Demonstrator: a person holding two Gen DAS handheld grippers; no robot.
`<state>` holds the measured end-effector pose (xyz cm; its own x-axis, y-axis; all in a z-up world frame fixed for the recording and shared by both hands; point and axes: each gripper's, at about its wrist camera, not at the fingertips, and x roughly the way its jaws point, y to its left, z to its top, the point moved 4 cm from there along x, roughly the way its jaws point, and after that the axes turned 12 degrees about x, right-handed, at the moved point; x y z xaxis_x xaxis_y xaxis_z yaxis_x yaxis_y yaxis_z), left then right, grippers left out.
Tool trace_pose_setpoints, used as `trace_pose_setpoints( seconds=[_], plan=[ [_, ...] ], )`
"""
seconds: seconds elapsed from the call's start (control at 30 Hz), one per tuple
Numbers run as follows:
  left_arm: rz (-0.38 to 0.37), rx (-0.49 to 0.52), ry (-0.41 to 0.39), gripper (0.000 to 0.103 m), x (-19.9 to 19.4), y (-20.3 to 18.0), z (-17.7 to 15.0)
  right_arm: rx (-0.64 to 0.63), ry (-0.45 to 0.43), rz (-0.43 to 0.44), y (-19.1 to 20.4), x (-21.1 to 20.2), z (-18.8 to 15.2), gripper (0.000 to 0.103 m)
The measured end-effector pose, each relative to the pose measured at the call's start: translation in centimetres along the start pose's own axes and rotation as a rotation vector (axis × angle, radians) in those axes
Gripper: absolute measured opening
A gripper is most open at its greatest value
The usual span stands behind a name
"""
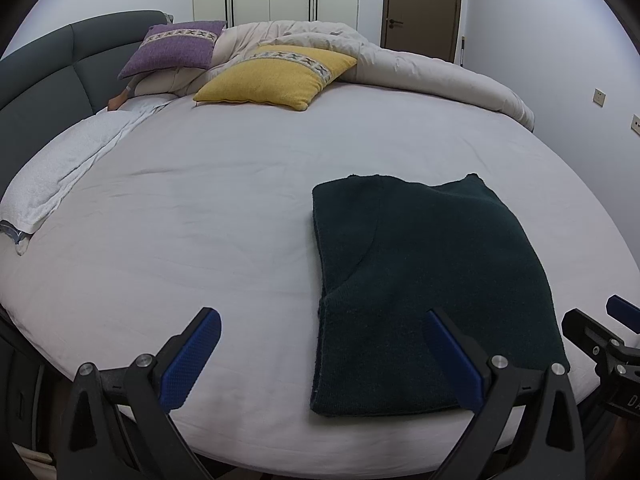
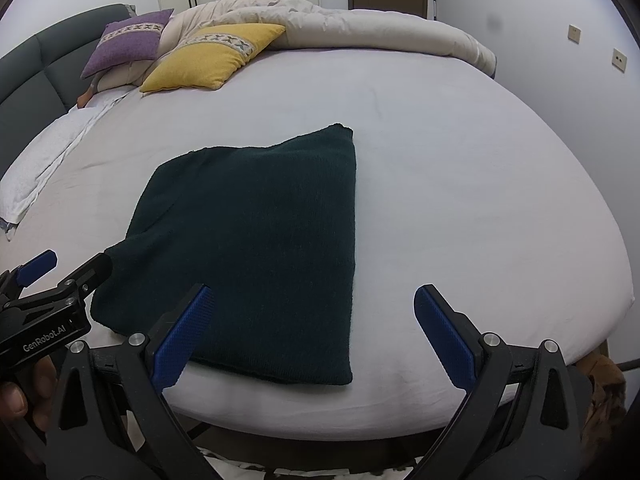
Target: Fold small clothes
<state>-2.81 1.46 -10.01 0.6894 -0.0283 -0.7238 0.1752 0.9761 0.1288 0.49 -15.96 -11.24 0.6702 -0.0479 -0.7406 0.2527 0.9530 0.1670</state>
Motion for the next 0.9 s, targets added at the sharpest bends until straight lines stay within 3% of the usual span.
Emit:
trace_pose_setpoints(
  seconds=[0.9],
  plan=[
    [-0.003, -0.003, 0.006, 0.103, 0.11, 0.08, -0.19, -0.003, 0.006, 0.001, 0.38, 0.25, -0.24, 0.102]
  ],
)
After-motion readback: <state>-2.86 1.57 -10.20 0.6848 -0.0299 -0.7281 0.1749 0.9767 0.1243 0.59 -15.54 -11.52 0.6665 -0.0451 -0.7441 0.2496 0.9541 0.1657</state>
